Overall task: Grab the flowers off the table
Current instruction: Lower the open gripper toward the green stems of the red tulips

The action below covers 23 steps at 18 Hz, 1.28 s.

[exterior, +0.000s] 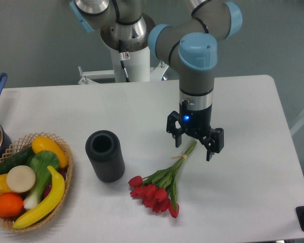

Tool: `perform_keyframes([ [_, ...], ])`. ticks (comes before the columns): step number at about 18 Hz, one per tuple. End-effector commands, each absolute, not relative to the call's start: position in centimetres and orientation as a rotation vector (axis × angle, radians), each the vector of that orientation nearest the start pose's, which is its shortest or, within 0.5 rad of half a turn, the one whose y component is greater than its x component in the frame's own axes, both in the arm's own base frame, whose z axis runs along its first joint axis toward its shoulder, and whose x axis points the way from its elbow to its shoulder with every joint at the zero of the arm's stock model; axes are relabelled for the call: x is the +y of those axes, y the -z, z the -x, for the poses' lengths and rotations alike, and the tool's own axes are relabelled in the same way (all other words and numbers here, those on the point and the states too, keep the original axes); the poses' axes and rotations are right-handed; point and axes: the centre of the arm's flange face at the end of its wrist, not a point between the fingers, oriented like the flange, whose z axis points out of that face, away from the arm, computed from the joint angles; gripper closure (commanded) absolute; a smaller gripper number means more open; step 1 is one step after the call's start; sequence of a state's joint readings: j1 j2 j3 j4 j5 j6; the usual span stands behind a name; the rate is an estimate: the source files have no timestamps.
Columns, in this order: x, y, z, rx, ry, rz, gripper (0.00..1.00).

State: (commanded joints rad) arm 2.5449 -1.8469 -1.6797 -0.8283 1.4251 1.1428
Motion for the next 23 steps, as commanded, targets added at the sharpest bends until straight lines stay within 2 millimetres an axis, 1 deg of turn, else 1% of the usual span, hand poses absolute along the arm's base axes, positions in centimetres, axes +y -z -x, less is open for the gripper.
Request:
perform_keyframes([
  [2,46.8,-36.7,41.4,0.292,-0.342,2.806,0.0],
  [4,46.9,-36.6,41.3,0.293,-0.341,2.808,0.0],
  [6,46.8,-36.0,41.2,0.29,-0.334,2.818,0.0],
  [8,46.9,-36.0,41.5,0.282,-0.325,2.818,0.0],
  [11,46.4,-35.3,41.9,0.271,-0.304,2.828,0.0],
  [15,47.1,-32.1,43.3,0.299,-0.249,2.858,0.0],
  [17,47.3,-30.2,43.7,0.346,-0.22,2.875,0.0],
  [18,47.3,-29.6,43.8,0.368,-0.208,2.882,0.0],
  [21,46.8,-28.4,44.3,0.361,-0.171,2.896,0.0],
  [23,47.1,-28.1,44.0,0.354,-0.159,2.892,0.0],
])
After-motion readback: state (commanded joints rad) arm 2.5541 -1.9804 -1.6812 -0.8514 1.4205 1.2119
